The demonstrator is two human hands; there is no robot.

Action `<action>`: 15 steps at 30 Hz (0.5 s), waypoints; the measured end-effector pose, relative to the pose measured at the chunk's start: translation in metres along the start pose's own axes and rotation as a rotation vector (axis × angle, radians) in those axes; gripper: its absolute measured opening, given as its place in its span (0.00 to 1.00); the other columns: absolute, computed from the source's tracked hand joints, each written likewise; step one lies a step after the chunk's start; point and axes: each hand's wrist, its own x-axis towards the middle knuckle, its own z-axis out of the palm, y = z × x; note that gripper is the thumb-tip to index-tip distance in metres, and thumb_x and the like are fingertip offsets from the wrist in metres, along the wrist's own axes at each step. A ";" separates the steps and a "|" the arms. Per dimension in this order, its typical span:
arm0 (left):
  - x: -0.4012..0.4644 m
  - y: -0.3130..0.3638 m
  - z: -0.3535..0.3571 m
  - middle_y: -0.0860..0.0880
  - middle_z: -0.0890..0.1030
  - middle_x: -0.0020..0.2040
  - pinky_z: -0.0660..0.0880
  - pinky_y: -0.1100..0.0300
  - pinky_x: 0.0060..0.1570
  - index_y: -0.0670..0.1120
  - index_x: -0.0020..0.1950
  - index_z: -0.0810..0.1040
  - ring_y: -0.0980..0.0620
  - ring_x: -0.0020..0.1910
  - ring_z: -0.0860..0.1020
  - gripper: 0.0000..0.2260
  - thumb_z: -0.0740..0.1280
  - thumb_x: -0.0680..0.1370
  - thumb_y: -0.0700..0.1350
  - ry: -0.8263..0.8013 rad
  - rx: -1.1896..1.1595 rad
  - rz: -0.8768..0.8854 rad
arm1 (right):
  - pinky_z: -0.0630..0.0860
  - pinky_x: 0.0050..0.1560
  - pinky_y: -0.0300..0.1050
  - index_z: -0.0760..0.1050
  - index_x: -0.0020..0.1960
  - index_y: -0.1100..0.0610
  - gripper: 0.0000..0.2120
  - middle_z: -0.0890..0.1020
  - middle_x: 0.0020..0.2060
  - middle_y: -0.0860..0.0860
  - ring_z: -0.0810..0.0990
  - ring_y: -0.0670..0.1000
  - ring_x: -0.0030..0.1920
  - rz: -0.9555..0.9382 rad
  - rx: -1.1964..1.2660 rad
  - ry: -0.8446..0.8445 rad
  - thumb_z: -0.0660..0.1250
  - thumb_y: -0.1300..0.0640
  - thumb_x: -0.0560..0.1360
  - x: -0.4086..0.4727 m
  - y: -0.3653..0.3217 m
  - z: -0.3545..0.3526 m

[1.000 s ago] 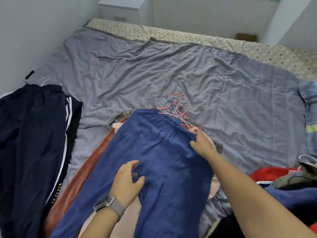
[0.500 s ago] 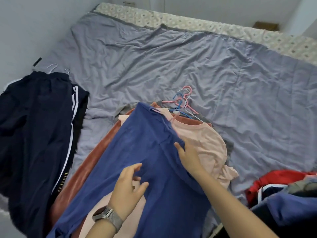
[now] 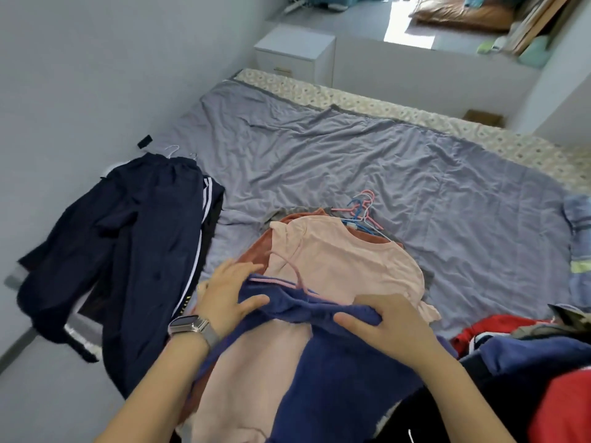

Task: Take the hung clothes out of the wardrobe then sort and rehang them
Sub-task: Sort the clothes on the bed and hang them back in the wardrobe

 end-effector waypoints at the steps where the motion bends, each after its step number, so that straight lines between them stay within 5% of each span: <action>1: -0.016 -0.001 -0.013 0.63 0.78 0.51 0.66 0.53 0.52 0.64 0.53 0.74 0.62 0.56 0.73 0.22 0.53 0.65 0.68 -0.002 0.011 -0.004 | 0.66 0.32 0.36 0.71 0.31 0.42 0.13 0.74 0.24 0.42 0.71 0.43 0.29 -0.005 0.012 0.032 0.68 0.42 0.72 -0.010 -0.014 -0.001; 3: -0.051 -0.003 -0.038 0.65 0.77 0.41 0.63 0.56 0.46 0.65 0.42 0.72 0.67 0.45 0.74 0.14 0.52 0.65 0.67 0.054 -0.107 -0.018 | 0.70 0.34 0.39 0.72 0.32 0.47 0.15 0.75 0.25 0.44 0.73 0.45 0.30 -0.016 0.021 0.118 0.67 0.40 0.71 -0.028 -0.042 0.001; 6: -0.113 -0.013 -0.078 0.62 0.78 0.37 0.70 0.53 0.48 0.61 0.38 0.73 0.59 0.40 0.75 0.10 0.58 0.67 0.64 0.212 -0.354 -0.065 | 0.74 0.40 0.46 0.73 0.34 0.51 0.15 0.78 0.30 0.46 0.76 0.46 0.35 -0.021 0.050 0.214 0.69 0.41 0.69 -0.054 -0.088 0.015; 8: -0.157 -0.024 -0.107 0.58 0.79 0.36 0.72 0.50 0.50 0.59 0.37 0.75 0.54 0.42 0.77 0.10 0.61 0.66 0.64 0.315 -0.396 -0.102 | 0.73 0.42 0.44 0.74 0.36 0.48 0.09 0.78 0.34 0.44 0.76 0.45 0.39 -0.063 0.024 0.262 0.73 0.49 0.68 -0.071 -0.120 0.028; 11: -0.220 -0.046 -0.153 0.55 0.79 0.37 0.71 0.51 0.52 0.55 0.37 0.76 0.52 0.43 0.77 0.09 0.68 0.71 0.57 0.415 -0.413 -0.172 | 0.70 0.44 0.33 0.73 0.47 0.41 0.17 0.77 0.44 0.42 0.75 0.39 0.46 -0.147 0.012 0.364 0.76 0.59 0.67 -0.098 -0.170 0.051; 15: -0.298 -0.087 -0.196 0.56 0.79 0.36 0.67 0.46 0.60 0.52 0.37 0.75 0.53 0.44 0.77 0.10 0.67 0.75 0.55 0.520 -0.397 -0.328 | 0.69 0.48 0.30 0.76 0.52 0.48 0.10 0.79 0.46 0.41 0.75 0.37 0.47 -0.177 0.032 0.342 0.72 0.54 0.72 -0.126 -0.240 0.103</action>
